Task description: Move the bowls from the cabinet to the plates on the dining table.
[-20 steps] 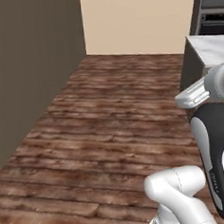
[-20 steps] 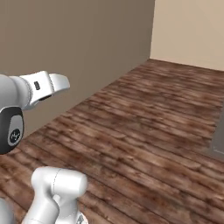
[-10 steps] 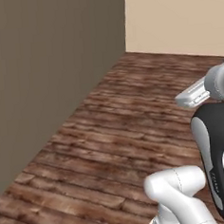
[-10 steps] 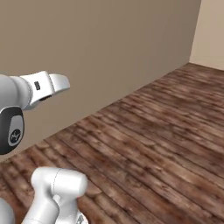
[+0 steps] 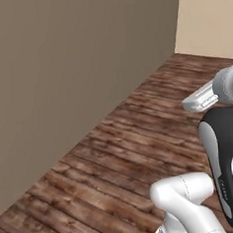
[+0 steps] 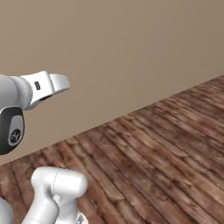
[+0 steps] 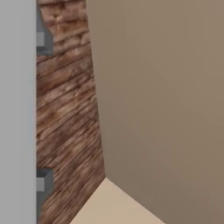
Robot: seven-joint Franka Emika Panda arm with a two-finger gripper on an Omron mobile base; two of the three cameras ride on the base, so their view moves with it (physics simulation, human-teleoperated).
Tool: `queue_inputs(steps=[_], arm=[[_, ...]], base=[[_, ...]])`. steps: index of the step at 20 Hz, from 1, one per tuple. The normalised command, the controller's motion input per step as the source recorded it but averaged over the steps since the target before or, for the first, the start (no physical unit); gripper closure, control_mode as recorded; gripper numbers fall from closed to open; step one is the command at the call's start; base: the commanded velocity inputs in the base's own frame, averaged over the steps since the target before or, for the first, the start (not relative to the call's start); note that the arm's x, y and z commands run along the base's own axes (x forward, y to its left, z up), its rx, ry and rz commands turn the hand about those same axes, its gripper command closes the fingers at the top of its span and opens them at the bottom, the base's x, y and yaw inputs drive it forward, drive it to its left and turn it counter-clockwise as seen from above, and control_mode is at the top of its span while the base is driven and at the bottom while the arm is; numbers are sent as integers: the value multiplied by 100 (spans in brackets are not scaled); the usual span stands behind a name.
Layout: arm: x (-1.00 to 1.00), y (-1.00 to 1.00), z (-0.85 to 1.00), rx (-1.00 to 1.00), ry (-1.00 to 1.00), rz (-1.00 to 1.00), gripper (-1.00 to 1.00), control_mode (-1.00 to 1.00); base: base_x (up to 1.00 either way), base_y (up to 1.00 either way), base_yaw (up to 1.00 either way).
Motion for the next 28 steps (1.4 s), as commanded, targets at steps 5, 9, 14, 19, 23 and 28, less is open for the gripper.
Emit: queue_inputs(steps=[5,9,14,19,23,28], arm=[[0,0,0,0,0,0,-100,100],[0,0,0,0,0,0,-100,100],[0,0,0,0,0,0,-100,100],[0,0,0,0,0,0,-100,100],[0,0,0,0,0,0,-100,100],[0,0,0,0,0,0,-100,100]], base=[[-10,50,37],[-9,50,37],[-10,50,37],[-10,50,37],[-9,50,37],[-5,51,37]])
